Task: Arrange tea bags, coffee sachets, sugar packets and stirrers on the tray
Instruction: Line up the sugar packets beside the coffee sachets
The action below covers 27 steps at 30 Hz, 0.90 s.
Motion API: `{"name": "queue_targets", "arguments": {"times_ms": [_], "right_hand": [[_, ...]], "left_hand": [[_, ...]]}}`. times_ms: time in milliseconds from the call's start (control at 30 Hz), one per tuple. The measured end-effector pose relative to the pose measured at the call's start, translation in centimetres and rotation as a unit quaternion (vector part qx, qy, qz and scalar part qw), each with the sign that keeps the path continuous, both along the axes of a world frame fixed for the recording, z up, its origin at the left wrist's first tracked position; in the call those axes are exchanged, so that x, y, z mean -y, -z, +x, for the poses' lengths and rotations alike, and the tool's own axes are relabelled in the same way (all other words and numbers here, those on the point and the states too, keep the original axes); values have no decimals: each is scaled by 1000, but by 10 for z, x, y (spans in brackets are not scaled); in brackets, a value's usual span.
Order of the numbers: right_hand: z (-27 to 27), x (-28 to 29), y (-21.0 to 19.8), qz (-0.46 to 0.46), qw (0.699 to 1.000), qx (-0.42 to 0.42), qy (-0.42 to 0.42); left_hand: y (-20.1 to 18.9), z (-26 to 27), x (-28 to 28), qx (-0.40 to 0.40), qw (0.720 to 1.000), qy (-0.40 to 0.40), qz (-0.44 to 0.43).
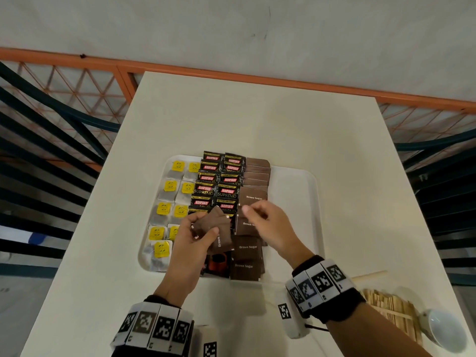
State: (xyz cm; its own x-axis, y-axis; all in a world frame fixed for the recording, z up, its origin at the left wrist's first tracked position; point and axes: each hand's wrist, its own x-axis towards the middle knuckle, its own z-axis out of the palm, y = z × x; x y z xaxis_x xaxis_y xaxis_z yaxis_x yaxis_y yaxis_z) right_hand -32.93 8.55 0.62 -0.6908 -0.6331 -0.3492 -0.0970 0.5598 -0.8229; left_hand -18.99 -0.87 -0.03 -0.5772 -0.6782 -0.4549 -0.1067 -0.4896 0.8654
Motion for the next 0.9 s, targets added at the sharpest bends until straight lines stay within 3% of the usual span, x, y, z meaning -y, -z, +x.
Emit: {"name": "queue_targets", "arguments": {"times_ms": [67,133,400,500,633,900], "right_hand": [[10,0,-5,13,993,60,-101],[16,-1,-4,7,985,98,-144],[11,-2,-2,-82,970,221,-59],[5,-4,-5,-104,971,215,-25],[-2,-4,-6,-131,971,197,25],[-4,-4,-7,-134,966,216,-52]], "left_hand": [[0,-2,0,-4,1000,-11,5],[0,-4,0,-5,1000,-17,4],[-7,-9,8,-16,1000,-5,2],[-6,-9,13,9,999,16,-41],[-10,-13,11,42,989,104,-93],[-14,-27,9,76,972,187,-123]]}}
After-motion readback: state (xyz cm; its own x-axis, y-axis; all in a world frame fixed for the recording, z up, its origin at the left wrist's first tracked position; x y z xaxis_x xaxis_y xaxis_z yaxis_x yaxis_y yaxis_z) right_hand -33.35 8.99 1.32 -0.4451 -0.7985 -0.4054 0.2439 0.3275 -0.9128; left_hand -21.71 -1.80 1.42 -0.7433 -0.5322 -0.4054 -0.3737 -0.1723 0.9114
